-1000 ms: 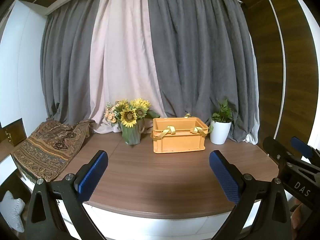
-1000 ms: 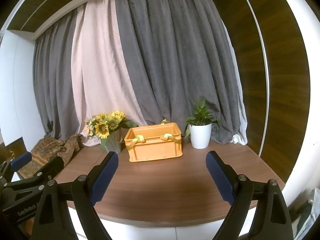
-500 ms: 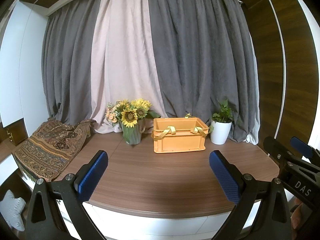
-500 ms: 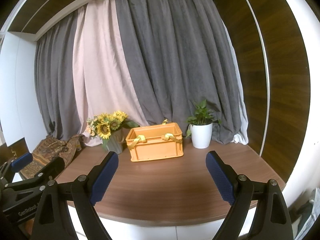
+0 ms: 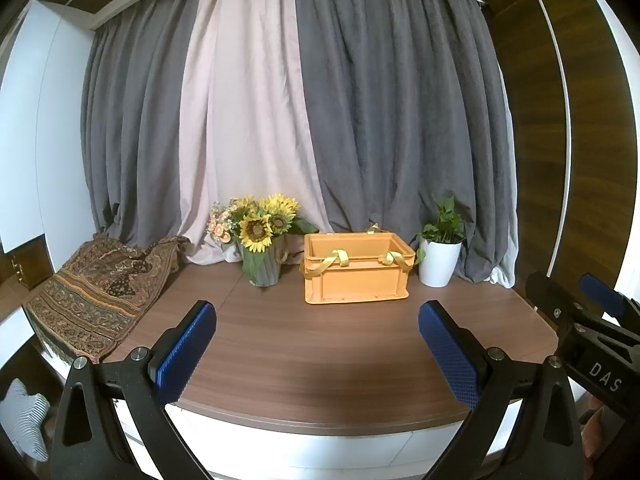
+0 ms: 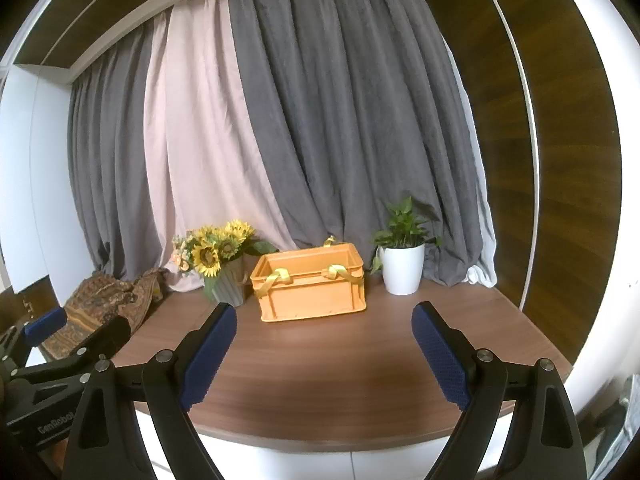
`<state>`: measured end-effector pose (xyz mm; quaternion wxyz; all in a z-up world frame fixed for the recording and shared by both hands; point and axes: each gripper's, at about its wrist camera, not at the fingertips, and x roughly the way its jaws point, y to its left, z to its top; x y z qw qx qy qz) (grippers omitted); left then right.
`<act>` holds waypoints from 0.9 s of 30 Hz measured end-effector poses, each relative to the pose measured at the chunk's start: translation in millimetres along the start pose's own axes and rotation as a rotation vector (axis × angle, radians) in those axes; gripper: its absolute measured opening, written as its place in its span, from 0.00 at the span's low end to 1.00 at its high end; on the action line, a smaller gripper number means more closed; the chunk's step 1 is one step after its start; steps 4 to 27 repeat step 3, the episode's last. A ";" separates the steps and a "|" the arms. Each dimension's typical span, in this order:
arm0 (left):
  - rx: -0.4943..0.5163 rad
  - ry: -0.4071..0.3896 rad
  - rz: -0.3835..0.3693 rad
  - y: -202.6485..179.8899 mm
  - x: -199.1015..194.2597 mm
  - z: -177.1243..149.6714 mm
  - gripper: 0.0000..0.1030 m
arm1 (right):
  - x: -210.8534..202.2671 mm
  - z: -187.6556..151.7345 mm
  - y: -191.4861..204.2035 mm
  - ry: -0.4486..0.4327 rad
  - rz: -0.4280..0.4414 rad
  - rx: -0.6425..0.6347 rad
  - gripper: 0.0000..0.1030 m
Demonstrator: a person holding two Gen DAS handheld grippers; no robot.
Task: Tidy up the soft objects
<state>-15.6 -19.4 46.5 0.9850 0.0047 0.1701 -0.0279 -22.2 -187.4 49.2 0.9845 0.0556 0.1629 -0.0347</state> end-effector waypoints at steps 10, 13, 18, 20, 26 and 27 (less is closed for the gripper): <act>-0.001 0.003 -0.002 1.0 0.5 -0.1 1.00 | 0.2 0.2 0.4 0.000 -0.001 0.000 0.88; -0.001 0.003 -0.002 1.0 0.5 -0.1 1.00 | 0.2 0.2 0.4 0.000 -0.001 0.000 0.88; -0.001 0.003 -0.002 1.0 0.5 -0.1 1.00 | 0.2 0.2 0.4 0.000 -0.001 0.000 0.88; -0.001 0.003 -0.002 1.0 0.5 -0.1 1.00 | 0.2 0.2 0.4 0.000 -0.001 0.000 0.88; -0.001 0.003 -0.002 1.0 0.5 -0.1 1.00 | 0.2 0.2 0.4 0.000 -0.001 0.000 0.88; -0.001 0.003 -0.002 1.0 0.5 -0.1 1.00 | 0.2 0.2 0.4 0.000 -0.001 0.000 0.88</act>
